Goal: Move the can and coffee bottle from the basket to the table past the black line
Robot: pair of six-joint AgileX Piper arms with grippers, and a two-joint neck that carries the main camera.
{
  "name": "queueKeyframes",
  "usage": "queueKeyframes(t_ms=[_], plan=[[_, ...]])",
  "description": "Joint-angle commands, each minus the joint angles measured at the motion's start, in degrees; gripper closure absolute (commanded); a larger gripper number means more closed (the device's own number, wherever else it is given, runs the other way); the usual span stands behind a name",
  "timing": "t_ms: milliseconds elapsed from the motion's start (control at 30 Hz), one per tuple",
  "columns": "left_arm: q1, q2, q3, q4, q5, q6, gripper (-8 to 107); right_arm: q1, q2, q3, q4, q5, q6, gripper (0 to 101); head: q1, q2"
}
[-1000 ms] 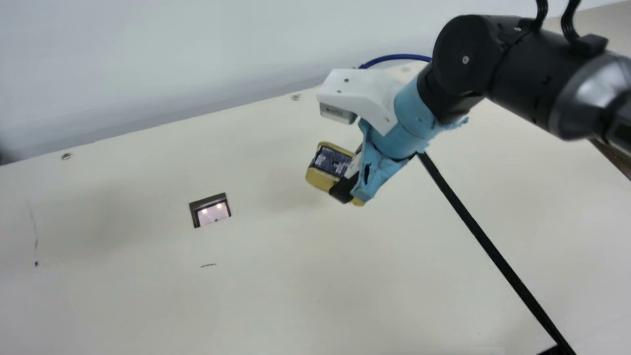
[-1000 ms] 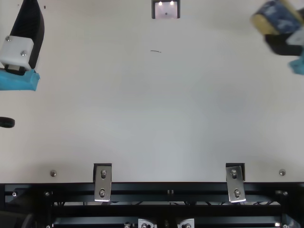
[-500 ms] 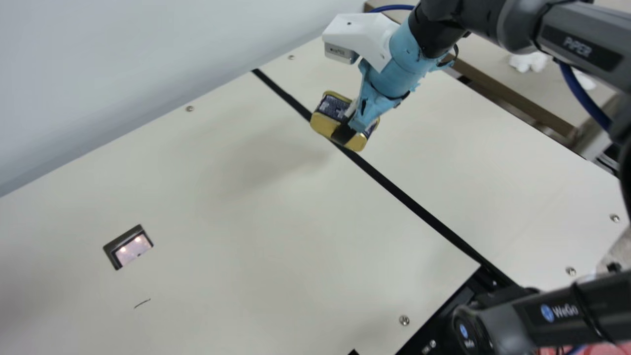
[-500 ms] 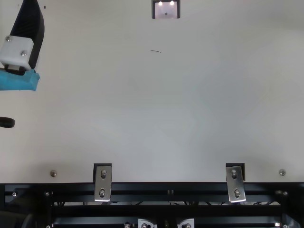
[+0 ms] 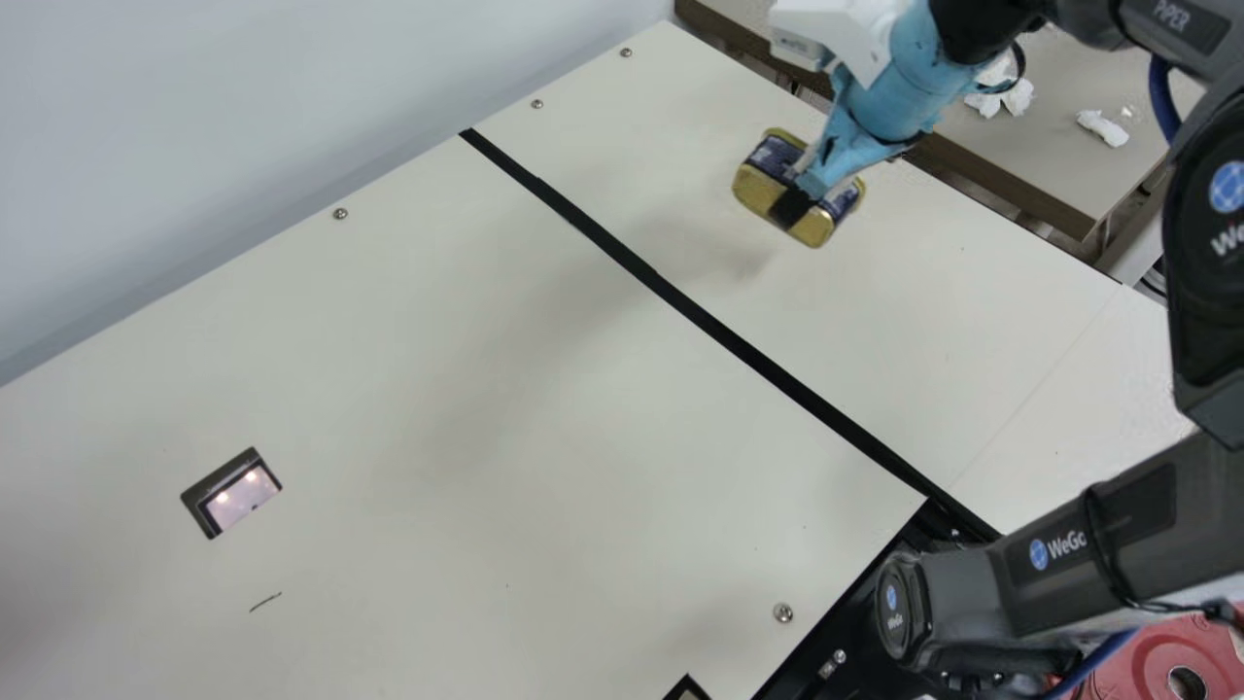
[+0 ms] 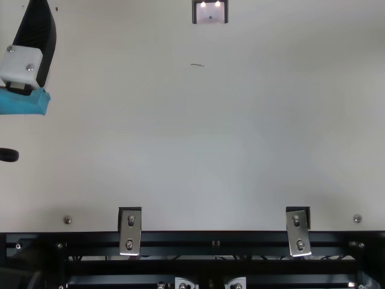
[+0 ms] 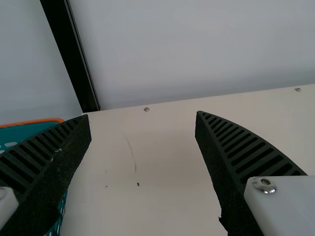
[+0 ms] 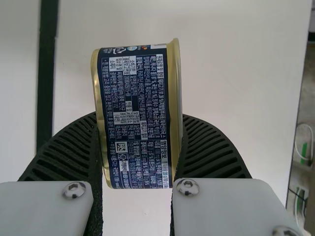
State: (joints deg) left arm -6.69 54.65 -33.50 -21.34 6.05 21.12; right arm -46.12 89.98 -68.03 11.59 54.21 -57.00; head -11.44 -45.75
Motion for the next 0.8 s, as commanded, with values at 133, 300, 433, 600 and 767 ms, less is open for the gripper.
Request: queueKeyframes(t_ms=[133, 300, 433, 600, 767], plan=[[0.0, 0.0, 0.0, 0.0, 0.0, 0.0, 9, -2.68, 0.73, 1.62, -4.26, -1.33, -0.19, 101, -0.22, -1.25], [0.0, 0.0, 0.0, 0.0, 0.0, 0.0, 9, -3.95, 1.29, 3.36, -6.53, -1.92, -0.32, 101, -0.22, -1.25], [0.0, 0.0, 0.0, 0.0, 0.0, 0.0, 9, -4.71, 1.58, 4.89, -7.62, -2.62, -0.26, 101, -0.22, -1.25], [0.0, 0.0, 0.0, 0.0, 0.0, 0.0, 9, -5.39, 1.86, 6.53, -7.86, -3.38, -0.08, 101, -0.22, -1.25], [0.0, 0.0, 0.0, 0.0, 0.0, 0.0, 9, -5.92, 1.54, 7.57, -7.04, -3.67, -0.06, 0, -0.22, -1.25]])
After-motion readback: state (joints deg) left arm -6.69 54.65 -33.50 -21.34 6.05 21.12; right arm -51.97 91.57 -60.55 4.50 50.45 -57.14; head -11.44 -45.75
